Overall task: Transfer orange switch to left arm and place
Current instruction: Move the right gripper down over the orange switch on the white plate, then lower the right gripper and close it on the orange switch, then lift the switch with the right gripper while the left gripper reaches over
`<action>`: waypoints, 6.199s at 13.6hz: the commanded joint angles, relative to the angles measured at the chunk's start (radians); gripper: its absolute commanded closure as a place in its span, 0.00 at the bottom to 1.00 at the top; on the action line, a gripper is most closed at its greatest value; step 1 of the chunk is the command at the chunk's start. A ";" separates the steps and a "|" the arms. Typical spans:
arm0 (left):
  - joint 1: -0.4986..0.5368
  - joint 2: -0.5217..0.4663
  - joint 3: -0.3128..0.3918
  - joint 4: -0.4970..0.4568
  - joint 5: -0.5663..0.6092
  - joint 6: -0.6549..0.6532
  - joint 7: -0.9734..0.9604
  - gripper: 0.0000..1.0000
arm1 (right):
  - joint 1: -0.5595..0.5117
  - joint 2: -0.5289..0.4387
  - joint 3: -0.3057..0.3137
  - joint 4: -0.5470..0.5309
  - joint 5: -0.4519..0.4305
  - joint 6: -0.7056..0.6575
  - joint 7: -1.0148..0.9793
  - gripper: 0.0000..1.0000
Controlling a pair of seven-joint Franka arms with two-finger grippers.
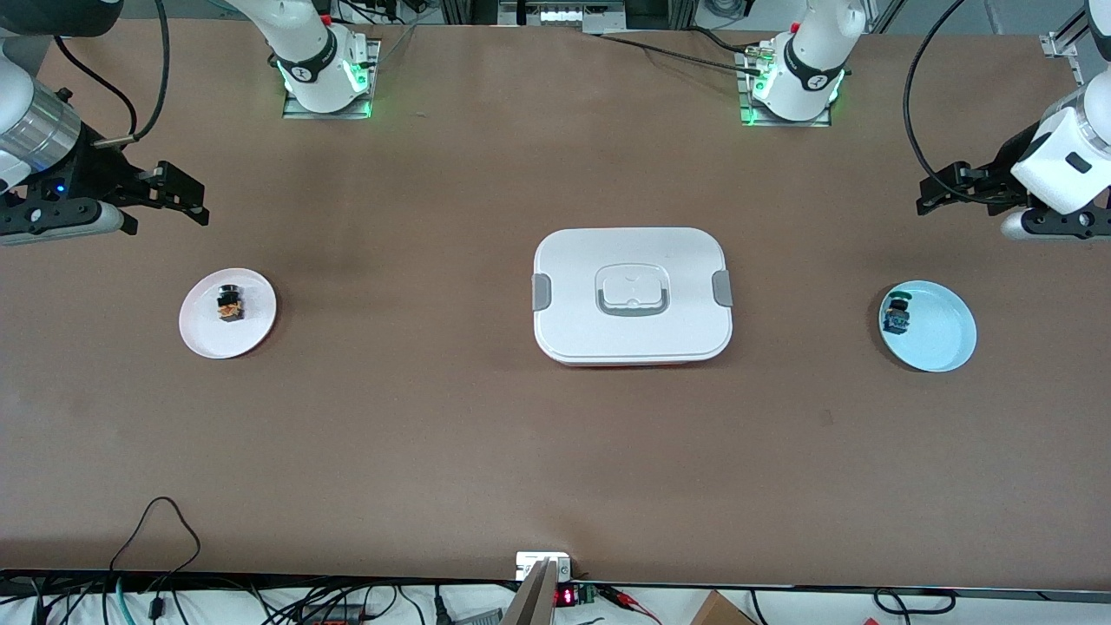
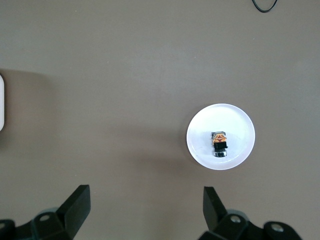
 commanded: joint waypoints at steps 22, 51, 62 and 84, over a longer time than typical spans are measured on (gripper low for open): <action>0.010 0.014 -0.003 0.029 0.013 -0.023 -0.002 0.00 | -0.189 0.211 -0.012 -0.336 -0.096 0.508 -1.779 0.00; 0.012 0.014 -0.001 0.028 0.011 -0.025 -0.002 0.00 | -0.263 0.439 0.000 -0.496 -0.096 0.974 -2.083 0.00; 0.013 0.014 -0.001 0.028 0.011 -0.027 -0.002 0.00 | -0.266 0.458 0.002 -0.498 -0.090 0.987 -2.084 0.22; 0.029 0.049 0.008 0.029 -0.067 -0.031 -0.002 0.00 | -0.258 0.429 0.246 -0.076 0.497 0.195 -1.983 1.00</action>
